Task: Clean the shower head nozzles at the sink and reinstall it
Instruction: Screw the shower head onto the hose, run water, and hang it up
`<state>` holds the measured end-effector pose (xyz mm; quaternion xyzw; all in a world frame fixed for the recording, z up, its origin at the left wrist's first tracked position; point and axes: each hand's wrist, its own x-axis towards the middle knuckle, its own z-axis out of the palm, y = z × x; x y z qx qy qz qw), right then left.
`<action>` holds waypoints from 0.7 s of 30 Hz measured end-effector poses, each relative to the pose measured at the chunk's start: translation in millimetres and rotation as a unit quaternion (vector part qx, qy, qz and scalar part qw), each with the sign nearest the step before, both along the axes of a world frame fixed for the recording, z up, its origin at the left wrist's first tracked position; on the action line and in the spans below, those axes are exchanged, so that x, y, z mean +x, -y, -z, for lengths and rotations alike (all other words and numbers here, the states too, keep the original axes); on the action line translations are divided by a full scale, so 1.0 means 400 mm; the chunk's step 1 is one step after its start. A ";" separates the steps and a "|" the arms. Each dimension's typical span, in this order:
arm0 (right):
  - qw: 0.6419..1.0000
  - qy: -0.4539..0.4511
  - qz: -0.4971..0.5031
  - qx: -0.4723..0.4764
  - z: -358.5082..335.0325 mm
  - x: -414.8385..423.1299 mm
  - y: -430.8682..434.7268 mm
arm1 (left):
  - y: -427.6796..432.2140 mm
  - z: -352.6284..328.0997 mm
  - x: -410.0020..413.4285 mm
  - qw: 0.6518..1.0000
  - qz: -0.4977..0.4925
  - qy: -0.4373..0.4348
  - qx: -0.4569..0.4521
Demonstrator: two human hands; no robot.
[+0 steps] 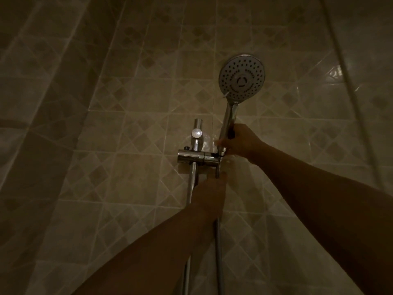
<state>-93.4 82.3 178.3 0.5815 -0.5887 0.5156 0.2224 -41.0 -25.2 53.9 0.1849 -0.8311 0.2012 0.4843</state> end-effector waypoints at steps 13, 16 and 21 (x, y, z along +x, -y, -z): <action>0.999 -0.033 -0.005 0.017 -0.033 0.020 -0.021 | -0.017 -0.016 -0.014 0.999 -0.028 -0.023 -0.015; 0.999 -0.043 0.007 0.012 -0.019 0.018 -0.014 | -0.021 -0.007 -0.017 0.998 -0.053 -0.026 -0.017; 0.999 -0.048 -0.001 -0.015 -0.016 0.015 -0.009 | -0.021 -0.013 -0.040 0.996 -0.082 -0.036 -0.024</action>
